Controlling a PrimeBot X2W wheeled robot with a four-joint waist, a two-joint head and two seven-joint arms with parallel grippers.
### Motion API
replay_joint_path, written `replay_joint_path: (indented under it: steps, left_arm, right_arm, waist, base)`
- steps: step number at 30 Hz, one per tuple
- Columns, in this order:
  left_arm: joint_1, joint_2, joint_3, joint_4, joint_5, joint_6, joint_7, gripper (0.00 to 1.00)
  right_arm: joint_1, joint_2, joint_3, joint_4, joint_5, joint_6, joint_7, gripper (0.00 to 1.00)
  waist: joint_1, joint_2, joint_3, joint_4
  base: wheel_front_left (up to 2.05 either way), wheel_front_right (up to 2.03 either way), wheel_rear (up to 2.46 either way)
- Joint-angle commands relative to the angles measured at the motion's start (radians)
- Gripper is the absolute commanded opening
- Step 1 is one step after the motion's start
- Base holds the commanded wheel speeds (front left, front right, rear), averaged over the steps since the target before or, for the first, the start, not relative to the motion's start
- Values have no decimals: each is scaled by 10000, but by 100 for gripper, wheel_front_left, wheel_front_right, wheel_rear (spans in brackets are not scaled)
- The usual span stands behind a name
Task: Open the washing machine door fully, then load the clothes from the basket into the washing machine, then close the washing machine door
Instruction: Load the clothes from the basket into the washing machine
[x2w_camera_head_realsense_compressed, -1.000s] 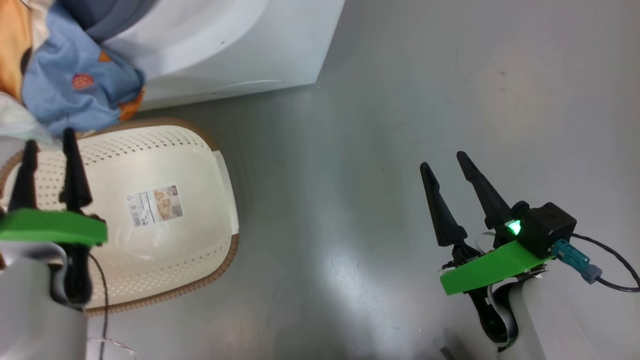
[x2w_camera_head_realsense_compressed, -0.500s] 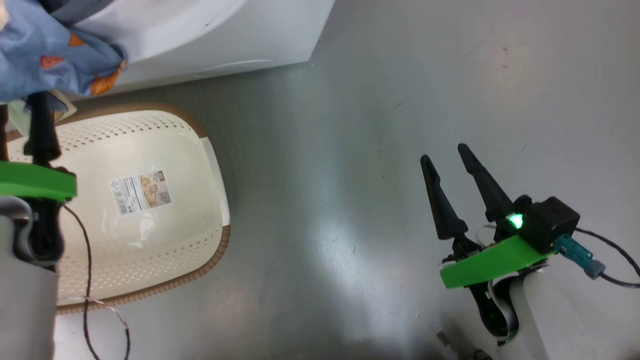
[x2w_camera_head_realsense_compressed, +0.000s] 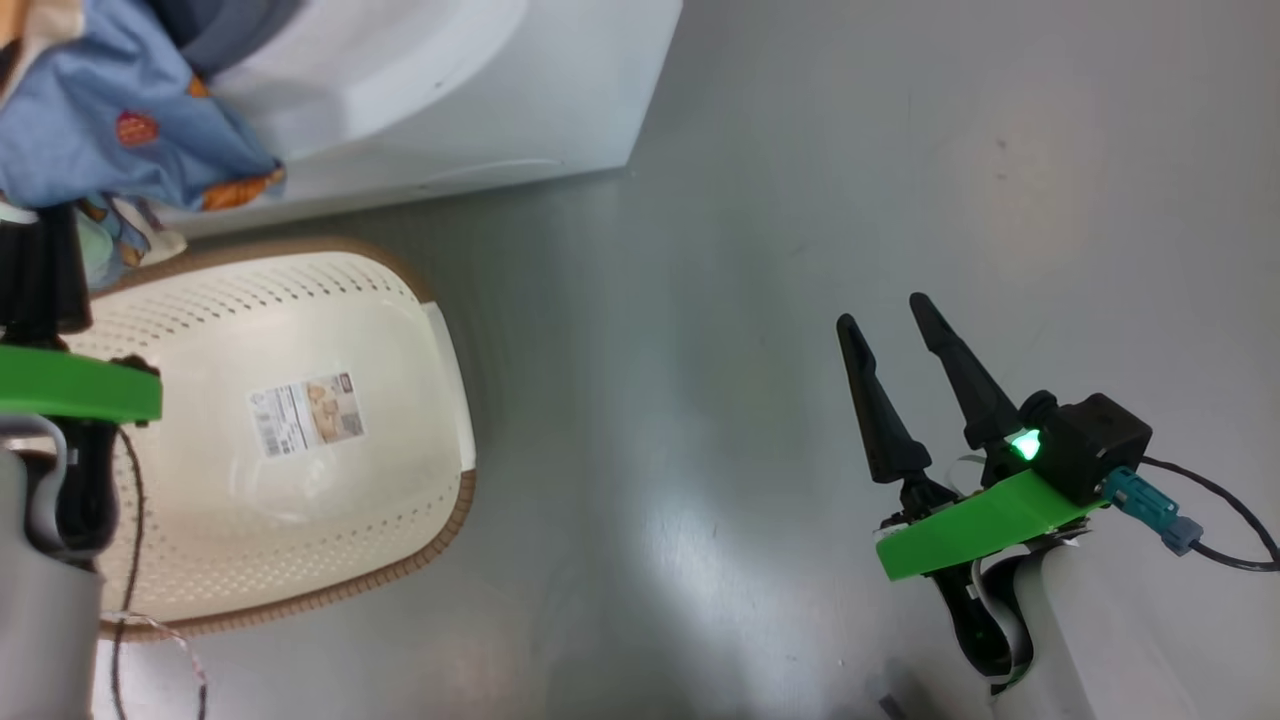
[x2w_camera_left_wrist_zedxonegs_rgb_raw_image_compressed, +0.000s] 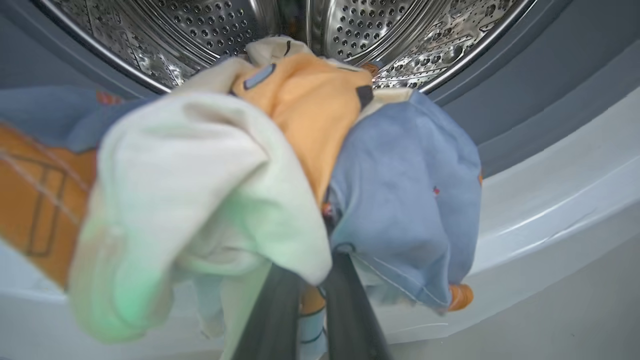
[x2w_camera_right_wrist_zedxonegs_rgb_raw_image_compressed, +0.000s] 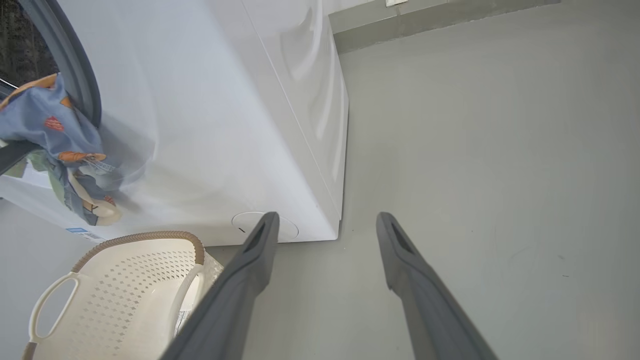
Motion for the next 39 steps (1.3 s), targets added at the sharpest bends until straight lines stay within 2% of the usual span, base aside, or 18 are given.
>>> replay_joint_path:
  steps: [1, 8, 14, 27, 39]
  left_arm:
    - [136, 511, 414, -326, 172, -29, -51, 0]
    - [-379, 766, 631, -780, 1115, -29, -51, 0]
    - [-1873, 1217, 380, 45, 1403, -29, -51, 0]
    - [-5090, 1627, -842, 2264, 1016, -29, 96, 0]
    - [-6762, 1771, -1715, 3350, 195, -29, 96, 0]
  right_arm:
    - [268, 57, 270, -152, 61, 16, -48, 100]
    - [277, 57, 401, -37, 142, 16, -48, 100]
    - [275, 57, 535, -68, 243, 16, -48, 100]
    - [248, 57, 581, -238, 436, 16, -48, 100]
    - [244, 57, 730, -375, 587, 16, -48, 100]
  waist:
    - [0, 0, -212, 62]
    - [0, 0, -529, -11]
    - [0, 0, -416, -234]
    - [0, 0, 373, -584]
    - [0, 0, 1122, -828]
  base:
    - [0, 0, 0]
    - [0, 0, 0]
    - [0, 0, 0]
    - [0, 0, 0]
    - [0, 0, 0]
